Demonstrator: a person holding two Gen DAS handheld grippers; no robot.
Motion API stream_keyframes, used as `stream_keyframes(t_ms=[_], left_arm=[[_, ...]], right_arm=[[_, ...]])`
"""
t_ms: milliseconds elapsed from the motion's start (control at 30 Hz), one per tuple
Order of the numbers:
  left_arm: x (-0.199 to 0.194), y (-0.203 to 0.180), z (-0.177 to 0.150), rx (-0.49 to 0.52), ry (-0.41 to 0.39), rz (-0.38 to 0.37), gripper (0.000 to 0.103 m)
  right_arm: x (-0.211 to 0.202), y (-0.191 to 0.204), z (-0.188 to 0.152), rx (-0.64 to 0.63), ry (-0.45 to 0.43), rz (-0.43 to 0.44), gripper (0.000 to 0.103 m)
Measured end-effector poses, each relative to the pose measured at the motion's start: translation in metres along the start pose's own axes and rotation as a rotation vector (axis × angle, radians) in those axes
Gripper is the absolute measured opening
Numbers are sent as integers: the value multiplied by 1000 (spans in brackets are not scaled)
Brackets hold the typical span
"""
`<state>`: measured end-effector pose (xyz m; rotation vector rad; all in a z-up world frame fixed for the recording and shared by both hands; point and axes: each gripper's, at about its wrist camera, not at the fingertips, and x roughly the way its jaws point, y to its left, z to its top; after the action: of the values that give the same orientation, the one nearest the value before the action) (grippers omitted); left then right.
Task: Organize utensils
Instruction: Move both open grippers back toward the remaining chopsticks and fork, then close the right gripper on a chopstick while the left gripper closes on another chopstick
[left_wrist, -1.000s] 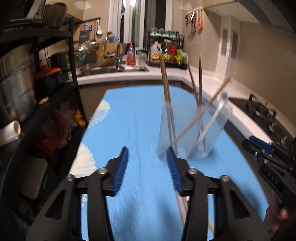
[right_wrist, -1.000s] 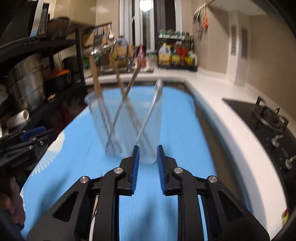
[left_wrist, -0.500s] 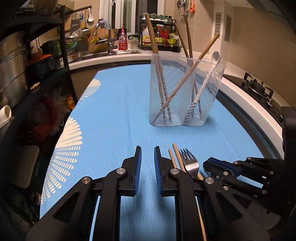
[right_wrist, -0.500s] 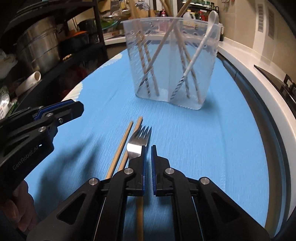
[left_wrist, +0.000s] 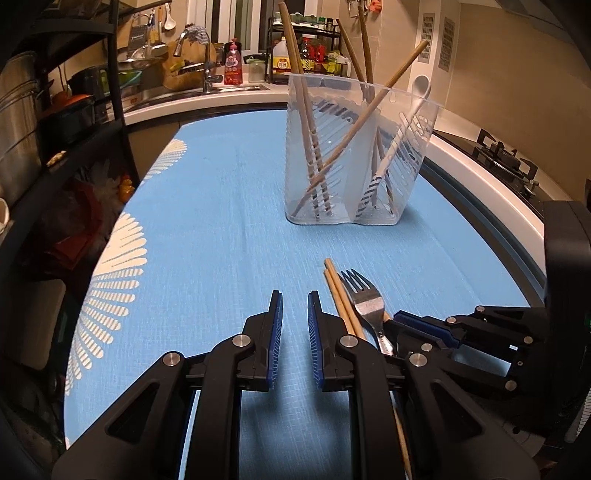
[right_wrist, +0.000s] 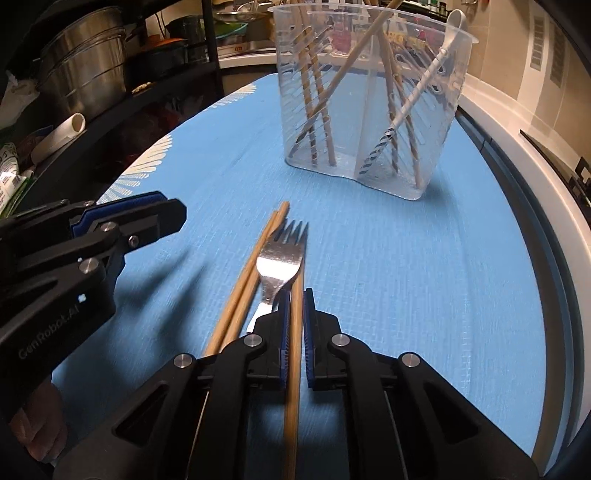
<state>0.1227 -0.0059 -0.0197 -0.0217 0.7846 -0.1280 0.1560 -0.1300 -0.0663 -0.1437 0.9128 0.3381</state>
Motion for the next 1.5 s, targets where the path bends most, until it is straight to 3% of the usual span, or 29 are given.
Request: stream_keyframes(t_ms=[233,467,700,1000,1133,1400,1500], left_arm=[[19,-8,0,-13,79,-86,14],[36,-14,-1,-32,136,-120,14],[40,-26,-1,-2,145,-106,14],[41,-25,-5,60,150,10,9],[42,-6,1,6,156,89,7],[52,18,16,-98,200,18,7],[55,15,17,-81,187,25,7]], right_arm=[[4,-51,10,202,21,-84,7],[8,-59,14,230,25,-93,7],[5,-59,11,235,24,-93,7],[7,-63,14,240,28,-85,7],[8,-67,17,247,35,-78,7],[14,-72,26,242,44,-71,7],[15,-68,26,223,37,-84,7]])
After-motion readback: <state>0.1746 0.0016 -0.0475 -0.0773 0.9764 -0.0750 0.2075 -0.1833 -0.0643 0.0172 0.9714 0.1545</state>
